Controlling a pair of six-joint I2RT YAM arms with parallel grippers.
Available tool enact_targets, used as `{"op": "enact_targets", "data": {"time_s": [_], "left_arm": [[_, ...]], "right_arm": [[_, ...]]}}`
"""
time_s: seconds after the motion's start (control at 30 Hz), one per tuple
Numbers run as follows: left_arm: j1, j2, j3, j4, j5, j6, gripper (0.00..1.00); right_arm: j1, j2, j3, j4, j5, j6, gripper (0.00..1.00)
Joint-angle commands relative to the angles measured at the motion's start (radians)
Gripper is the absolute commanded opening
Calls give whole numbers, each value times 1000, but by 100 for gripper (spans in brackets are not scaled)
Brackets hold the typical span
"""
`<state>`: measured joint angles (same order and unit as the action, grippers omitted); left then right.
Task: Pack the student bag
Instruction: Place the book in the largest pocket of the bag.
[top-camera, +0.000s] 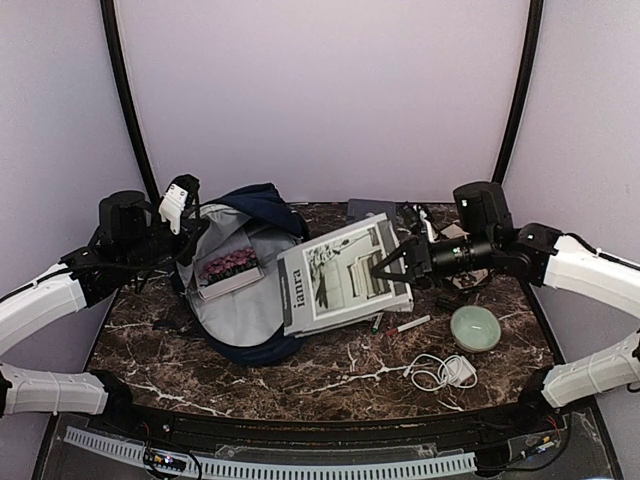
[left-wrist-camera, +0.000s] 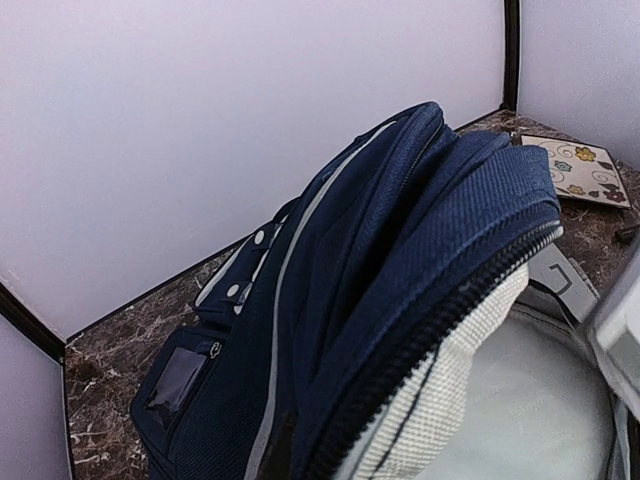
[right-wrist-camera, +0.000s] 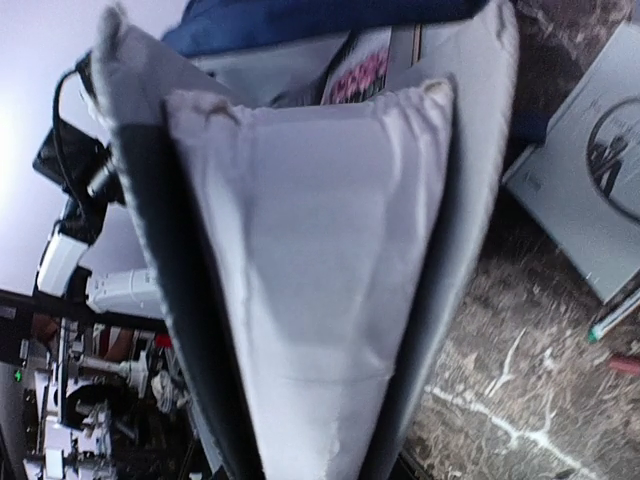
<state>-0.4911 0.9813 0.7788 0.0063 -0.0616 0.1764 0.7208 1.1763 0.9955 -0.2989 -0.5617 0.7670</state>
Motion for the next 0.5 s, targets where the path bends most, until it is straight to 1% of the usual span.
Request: {"op": "enact_targets", "data": {"time_s": [0.0, 0.03, 0.13, 0.23, 0.3, 0.4, 0.47], "left_arm": [[9, -30, 8, 109, -25, 4, 0], [8, -30, 8, 109, -18, 2, 0], [8, -29, 11, 109, 16, -9, 0], [8, -31, 14, 110, 67, -18, 0], [8, -37, 15, 114, 100, -24, 0], [8, -49, 15, 125, 139, -33, 0], [8, -53, 17, 128, 159, -38, 0]], "right_arm": [[83, -16, -95, 136, -114, 67, 21], [102, -8, -119, 214, -107, 99, 21], [143, 70, -180, 541, -43, 249, 21], [181, 217, -146, 770, 58, 365, 22], [195, 353, -93, 886, 85, 462, 21], [202, 521, -2, 998, 129, 603, 19], [205, 601, 61, 1027, 186, 643, 19]]}}
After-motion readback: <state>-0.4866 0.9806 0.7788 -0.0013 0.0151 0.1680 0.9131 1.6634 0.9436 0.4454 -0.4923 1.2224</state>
